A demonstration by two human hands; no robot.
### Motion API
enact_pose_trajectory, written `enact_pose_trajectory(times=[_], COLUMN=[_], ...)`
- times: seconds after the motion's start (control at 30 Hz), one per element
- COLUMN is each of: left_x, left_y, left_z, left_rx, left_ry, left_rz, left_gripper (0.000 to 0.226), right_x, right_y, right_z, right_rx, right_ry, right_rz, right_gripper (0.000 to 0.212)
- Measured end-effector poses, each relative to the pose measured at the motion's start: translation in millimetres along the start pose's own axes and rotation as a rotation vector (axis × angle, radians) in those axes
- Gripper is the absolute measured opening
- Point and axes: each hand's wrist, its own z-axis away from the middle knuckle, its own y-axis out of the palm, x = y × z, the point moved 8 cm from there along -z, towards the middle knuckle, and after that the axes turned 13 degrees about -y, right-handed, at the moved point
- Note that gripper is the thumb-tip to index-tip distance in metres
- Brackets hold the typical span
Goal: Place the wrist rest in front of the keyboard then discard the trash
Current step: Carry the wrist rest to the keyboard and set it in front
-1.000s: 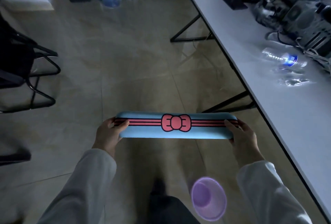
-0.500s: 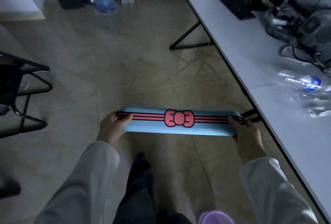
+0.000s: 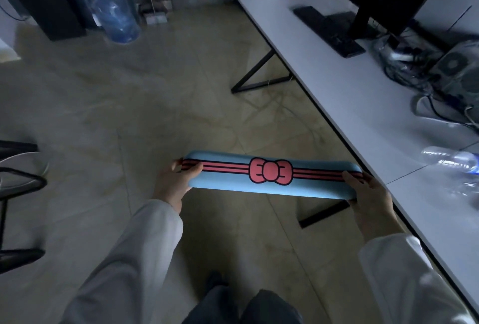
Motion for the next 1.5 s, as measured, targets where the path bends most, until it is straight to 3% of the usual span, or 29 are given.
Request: enact_pose_trajectory(times=[0.23, 0.4, 0.63, 0.93, 1.1, 1.33, 1.5], left_x=[-41.3, -90.3, -170.9, -243.3, -285.6, -368.0, -410.2], left_y=[30.8, 72.1, 136.3, 189.4, 225.3, 293.8, 336.9], left_z=[-68.4, -116.4, -177.5, -261.5, -332.9, -416.3, -452.5], left_rx=[0.009, -0.004, 0.009, 0.023, 0.097, 0.271, 0.348], left_ry=[-0.047, -0.038, -0.012, -0.009, -0.034, -0.015, 0.012], left_rz=[-0.019, -0.054, -0.033, -0.051, -0.113, -0.266, -0.369], left_gripper=[0.057, 0.046, 0.05, 0.045, 0.05, 0.033, 0.042], right_x=[5.2, 23.4, 63.0, 84.9, 86.3, 101.6, 107.2], right_y=[46.2, 85.4, 132.9, 193.9, 224.4, 254.8, 273.2], right_z=[-57.8, -124.4, -221.1, -315.8, -357.9, -388.1, -401.0], right_rx=[-0.055, -0.051, -0.041, -0.07, -0.17, -0.37, -0.46], right_ry=[0.032, 0.014, 0.016, 0.062, 0.085, 0.092, 0.085], right_rz=[0.003, -0.015, 0.009, -0.033, -0.098, -0.169, -0.199], right_gripper=[0.041, 0.027, 0.05, 0.048, 0.051, 0.049, 0.043])
